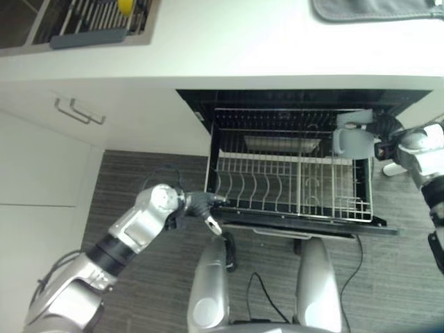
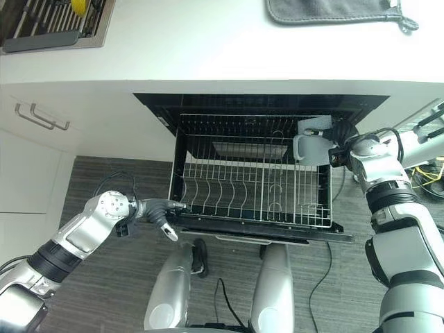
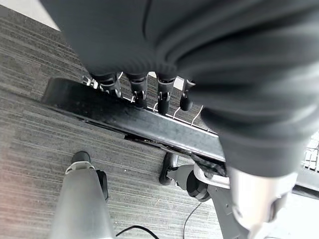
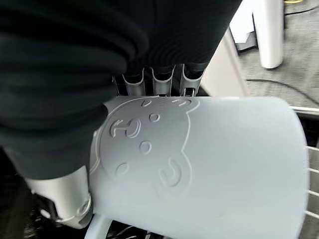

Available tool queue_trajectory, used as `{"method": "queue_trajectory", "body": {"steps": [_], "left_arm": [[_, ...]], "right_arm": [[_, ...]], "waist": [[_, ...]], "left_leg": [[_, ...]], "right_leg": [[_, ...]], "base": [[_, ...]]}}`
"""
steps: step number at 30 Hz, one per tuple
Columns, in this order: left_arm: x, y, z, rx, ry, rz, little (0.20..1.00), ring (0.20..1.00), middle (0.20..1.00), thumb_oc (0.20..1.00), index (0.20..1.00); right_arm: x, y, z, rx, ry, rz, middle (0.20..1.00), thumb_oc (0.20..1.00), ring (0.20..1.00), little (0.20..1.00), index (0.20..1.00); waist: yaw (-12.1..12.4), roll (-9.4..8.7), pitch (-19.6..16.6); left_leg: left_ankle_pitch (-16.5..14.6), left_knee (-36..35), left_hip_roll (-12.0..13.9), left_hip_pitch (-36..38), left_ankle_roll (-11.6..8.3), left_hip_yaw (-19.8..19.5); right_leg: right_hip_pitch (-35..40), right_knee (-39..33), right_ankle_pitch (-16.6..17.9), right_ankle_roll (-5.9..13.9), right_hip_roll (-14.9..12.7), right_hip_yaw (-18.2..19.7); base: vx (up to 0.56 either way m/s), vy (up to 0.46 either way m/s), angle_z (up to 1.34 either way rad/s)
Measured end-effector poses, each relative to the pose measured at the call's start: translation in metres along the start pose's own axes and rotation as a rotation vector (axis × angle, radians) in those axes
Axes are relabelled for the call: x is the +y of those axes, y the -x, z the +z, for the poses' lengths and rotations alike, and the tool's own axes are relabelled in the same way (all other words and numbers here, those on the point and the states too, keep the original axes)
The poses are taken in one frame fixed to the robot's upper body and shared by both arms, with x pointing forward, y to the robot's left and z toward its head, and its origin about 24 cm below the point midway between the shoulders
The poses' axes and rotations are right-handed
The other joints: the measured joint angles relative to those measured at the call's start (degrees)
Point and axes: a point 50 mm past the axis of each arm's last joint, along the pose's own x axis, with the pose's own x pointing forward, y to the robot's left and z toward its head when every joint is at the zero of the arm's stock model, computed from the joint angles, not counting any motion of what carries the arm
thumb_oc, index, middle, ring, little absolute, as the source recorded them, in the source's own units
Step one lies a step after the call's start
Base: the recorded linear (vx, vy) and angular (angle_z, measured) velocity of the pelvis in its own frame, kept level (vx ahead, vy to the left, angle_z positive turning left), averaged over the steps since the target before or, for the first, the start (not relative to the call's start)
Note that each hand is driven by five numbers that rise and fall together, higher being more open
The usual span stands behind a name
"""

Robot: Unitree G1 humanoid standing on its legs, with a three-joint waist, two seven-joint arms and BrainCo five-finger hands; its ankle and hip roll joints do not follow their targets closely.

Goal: Place the dishes in the dishwasher.

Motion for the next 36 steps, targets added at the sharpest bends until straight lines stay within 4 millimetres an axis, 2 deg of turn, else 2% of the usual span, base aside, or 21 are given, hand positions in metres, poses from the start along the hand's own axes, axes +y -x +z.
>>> {"method": "queue_trajectory", "body": {"steps": [7,8,15,31,32,33,36], "left_arm": [[-0.002,-0.004,0.000,-0.017,0.003,0.027,1.000,1.000,1.000,1.000,1.000],[-0.003,-0.005,0.001,-0.020,-0.002,0.029,1.000,1.000,1.000,1.000,1.000],[-0.007,-0.010,-0.001,-0.037,0.031,0.017,1.000,1.000,1.000,1.000,1.000],[-0.008,-0.011,0.000,-0.061,0.022,0.045,1.000,1.000,1.000,1.000,1.000],[-0.007,-0.011,0.000,-0.062,0.021,0.046,1.000,1.000,1.000,1.000,1.000],[-0.007,-0.011,0.000,-0.063,0.020,0.047,1.000,1.000,1.000,1.000,1.000],[-0.007,-0.011,0.001,-0.073,0.019,0.046,1.000,1.000,1.000,1.000,1.000]], "right_arm": [[-0.006,-0.003,-0.019,0.096,-0.044,-0.040,0.200,0.200,0.200,0.200,0.200],[-0.006,-0.003,-0.021,0.109,-0.045,-0.043,0.200,0.200,0.200,0.200,0.200],[0.006,-0.007,-0.022,0.111,-0.031,-0.025,0.200,0.200,0.200,0.200,0.200],[0.006,-0.009,-0.014,0.114,0.040,-0.065,0.200,0.200,0.200,0.200,0.200],[0.007,-0.009,-0.014,0.116,0.045,-0.069,0.357,0.357,0.357,0.357,0.357],[0.007,-0.009,-0.014,0.116,0.054,-0.074,1.000,1.000,1.000,1.000,1.000],[0.006,-0.009,-0.015,0.125,0.065,-0.086,1.000,1.000,1.000,1.000,1.000]], "waist": [[0.25,0.56,-0.03],[0.24,0.74,-0.08],[0.24,1.99,-0.51],[0.29,2.82,-1.04],[0.30,2.82,-1.04],[0.29,2.82,-1.05],[0.33,2.83,-1.05]], "left_leg": [[-0.04,0.78,-0.18,-0.03,0.08,-0.03],[-0.43,0.82,-0.23,-0.05,0.53,0.00],[-0.46,1.30,-0.29,-0.07,0.34,-0.01],[-0.87,3.31,-0.31,-2.05,0.90,-0.08],[-0.95,3.63,-0.28,-2.16,1.04,-0.12],[-1.03,3.78,-0.27,-2.25,1.15,-0.11],[-1.15,3.92,-0.31,-2.46,1.22,-0.10]], "right_leg": [[-0.04,0.37,-0.23,-0.39,-0.07,0.21],[-0.01,0.30,-1.09,-0.70,-0.10,0.27],[-0.25,1.10,-0.91,-0.12,-0.10,0.45],[-1.75,2.04,-1.34,-0.84,-0.07,0.67],[-1.75,2.11,-1.34,-0.84,-0.06,0.67],[-1.80,2.12,-1.34,-0.84,-0.06,0.69],[-1.82,2.02,-1.31,-0.79,-0.11,0.72]], "base": [[0.02,0.004,0.00],[0.08,0.012,-0.01],[0.00,0.000,0.00],[0.00,0.000,0.00],[0.00,0.000,0.00],[0.00,0.000,0.00],[0.00,0.000,0.00]]}}
